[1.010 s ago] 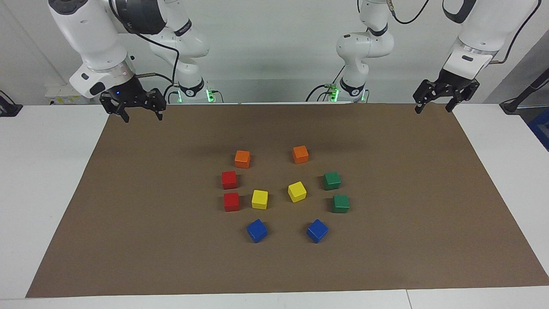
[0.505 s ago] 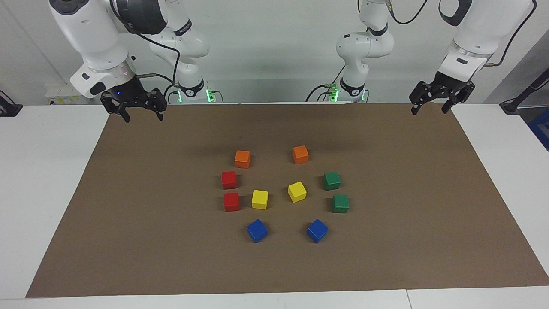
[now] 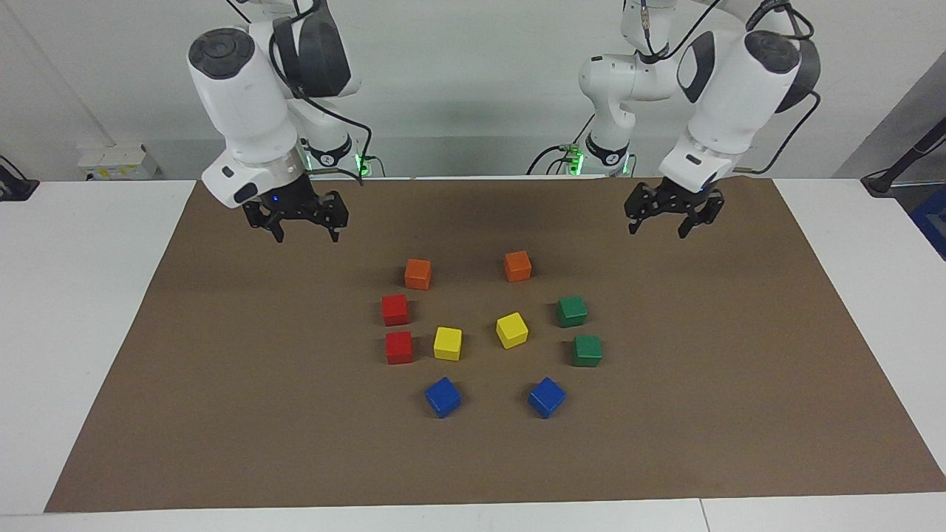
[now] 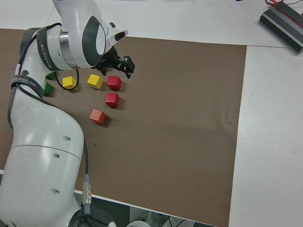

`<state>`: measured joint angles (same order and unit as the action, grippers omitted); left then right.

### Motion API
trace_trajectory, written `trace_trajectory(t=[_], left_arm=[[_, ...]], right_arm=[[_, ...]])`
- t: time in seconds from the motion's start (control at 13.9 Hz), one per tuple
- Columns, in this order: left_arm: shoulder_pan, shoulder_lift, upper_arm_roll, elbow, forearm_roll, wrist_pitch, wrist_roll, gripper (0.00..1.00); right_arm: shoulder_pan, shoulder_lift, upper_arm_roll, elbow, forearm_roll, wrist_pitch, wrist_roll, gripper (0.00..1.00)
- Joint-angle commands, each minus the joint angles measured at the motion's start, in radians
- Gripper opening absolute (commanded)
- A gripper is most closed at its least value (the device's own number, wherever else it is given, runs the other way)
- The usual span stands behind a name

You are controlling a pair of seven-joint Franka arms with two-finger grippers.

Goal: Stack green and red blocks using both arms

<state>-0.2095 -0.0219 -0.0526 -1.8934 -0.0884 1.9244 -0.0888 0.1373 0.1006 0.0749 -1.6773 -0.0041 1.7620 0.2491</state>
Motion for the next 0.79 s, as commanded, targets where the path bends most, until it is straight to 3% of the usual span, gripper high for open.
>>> trace_trajectory(t=[0.0,0.51,0.72], left_arm=[[-0.083,0.124,0.016,-0.016,-0.016,0.134,-0.035,1.0],[-0.154,0.29,0.019,-0.026,-0.013,0.284,-0.121,1.0],[-0.169,0.313,0.02,-0.038,-0.005,0.301,-0.134,1.0]], right_arm=[[0.045,0.066,0.002,0.016,0.006,0.075,0.076,0.97],[0.096,0.117,0.002,-0.065,-0.004,0.252,0.056,0.97],[0.108,0.116,0.003,-0.11,-0.004,0.307,0.055,0.97]])
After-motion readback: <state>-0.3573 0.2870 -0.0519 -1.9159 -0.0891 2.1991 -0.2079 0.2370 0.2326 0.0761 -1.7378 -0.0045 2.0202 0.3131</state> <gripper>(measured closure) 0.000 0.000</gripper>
